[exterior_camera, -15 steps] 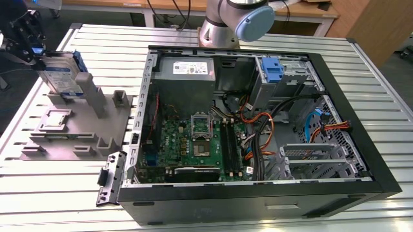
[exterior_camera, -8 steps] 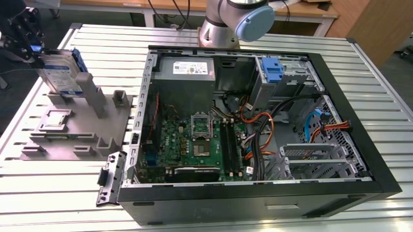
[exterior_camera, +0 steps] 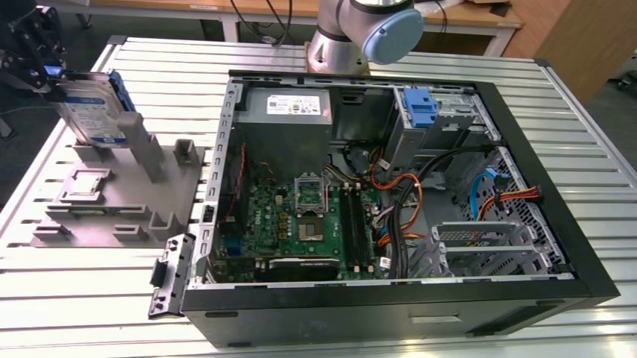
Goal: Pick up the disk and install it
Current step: 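Pick up the disk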
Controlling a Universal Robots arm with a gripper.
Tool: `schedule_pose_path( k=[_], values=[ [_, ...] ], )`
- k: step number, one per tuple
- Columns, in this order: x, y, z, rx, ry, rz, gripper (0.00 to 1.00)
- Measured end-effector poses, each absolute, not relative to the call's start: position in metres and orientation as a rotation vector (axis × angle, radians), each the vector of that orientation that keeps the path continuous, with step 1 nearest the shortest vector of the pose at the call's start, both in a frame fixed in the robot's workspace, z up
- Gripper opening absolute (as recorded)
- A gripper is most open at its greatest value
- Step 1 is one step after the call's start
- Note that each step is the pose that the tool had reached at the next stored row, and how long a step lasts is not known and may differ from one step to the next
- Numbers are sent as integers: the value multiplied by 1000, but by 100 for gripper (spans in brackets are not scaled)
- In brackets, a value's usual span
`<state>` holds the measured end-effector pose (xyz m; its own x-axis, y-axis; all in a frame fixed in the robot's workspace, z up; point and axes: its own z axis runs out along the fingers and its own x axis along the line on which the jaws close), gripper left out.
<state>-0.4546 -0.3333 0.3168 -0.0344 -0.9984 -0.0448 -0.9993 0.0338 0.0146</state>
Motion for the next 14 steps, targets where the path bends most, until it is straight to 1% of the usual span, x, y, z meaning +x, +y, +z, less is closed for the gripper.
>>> schedule_pose_path(
  k=[14],
  values=[
    [-454, -333, 321, -2168, 2243, 64, 37]
  ],
)
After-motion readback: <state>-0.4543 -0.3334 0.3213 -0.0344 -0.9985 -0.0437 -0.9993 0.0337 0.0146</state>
